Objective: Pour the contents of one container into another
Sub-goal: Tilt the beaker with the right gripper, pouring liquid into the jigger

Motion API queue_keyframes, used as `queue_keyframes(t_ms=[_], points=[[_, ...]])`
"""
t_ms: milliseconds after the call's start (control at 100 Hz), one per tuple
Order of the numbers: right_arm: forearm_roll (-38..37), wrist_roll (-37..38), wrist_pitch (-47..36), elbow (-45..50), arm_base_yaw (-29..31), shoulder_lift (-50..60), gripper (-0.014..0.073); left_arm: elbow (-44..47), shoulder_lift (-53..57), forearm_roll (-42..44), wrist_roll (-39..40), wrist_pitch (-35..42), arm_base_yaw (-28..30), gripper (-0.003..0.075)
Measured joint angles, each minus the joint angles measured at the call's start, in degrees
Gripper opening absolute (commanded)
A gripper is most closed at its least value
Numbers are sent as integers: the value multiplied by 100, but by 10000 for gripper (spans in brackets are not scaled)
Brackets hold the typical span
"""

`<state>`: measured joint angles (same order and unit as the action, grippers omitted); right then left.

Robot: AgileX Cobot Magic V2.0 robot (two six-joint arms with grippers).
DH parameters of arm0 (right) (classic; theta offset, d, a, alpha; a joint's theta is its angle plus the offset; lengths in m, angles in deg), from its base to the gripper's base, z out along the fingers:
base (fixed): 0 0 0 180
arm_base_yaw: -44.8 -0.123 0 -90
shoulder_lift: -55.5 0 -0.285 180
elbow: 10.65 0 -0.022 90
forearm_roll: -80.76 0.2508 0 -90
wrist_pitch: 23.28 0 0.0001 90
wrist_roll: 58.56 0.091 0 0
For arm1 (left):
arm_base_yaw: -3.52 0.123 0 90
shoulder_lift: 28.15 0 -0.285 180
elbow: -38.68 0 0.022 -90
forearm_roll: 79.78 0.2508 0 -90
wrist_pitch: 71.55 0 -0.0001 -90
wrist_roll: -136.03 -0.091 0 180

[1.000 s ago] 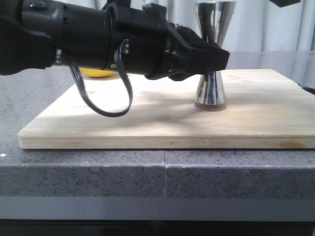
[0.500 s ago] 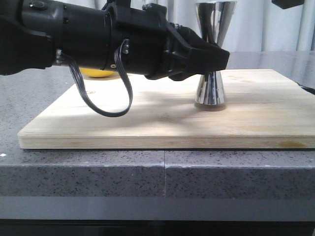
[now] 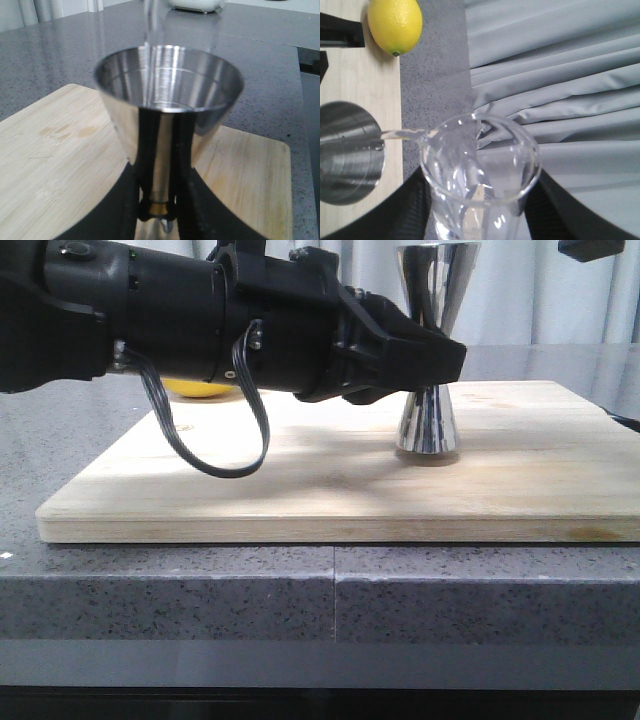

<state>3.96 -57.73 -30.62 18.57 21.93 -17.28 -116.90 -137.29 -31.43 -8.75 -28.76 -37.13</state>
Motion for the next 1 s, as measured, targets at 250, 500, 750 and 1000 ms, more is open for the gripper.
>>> queue_keyframes(t_ms=[250,500,750,1000], points=[[-162,0,0,0,0,0,251,0,0,0,0,0,0,-21],[-262,0,10,0,0,0,251,0,0,0,0,0,0,-21],[-469,15,22,0,0,0,251,0,0,0,0,0,0,-21],[-636,15,69,0,0,0,251,0,0,0,0,0,0,-21]])
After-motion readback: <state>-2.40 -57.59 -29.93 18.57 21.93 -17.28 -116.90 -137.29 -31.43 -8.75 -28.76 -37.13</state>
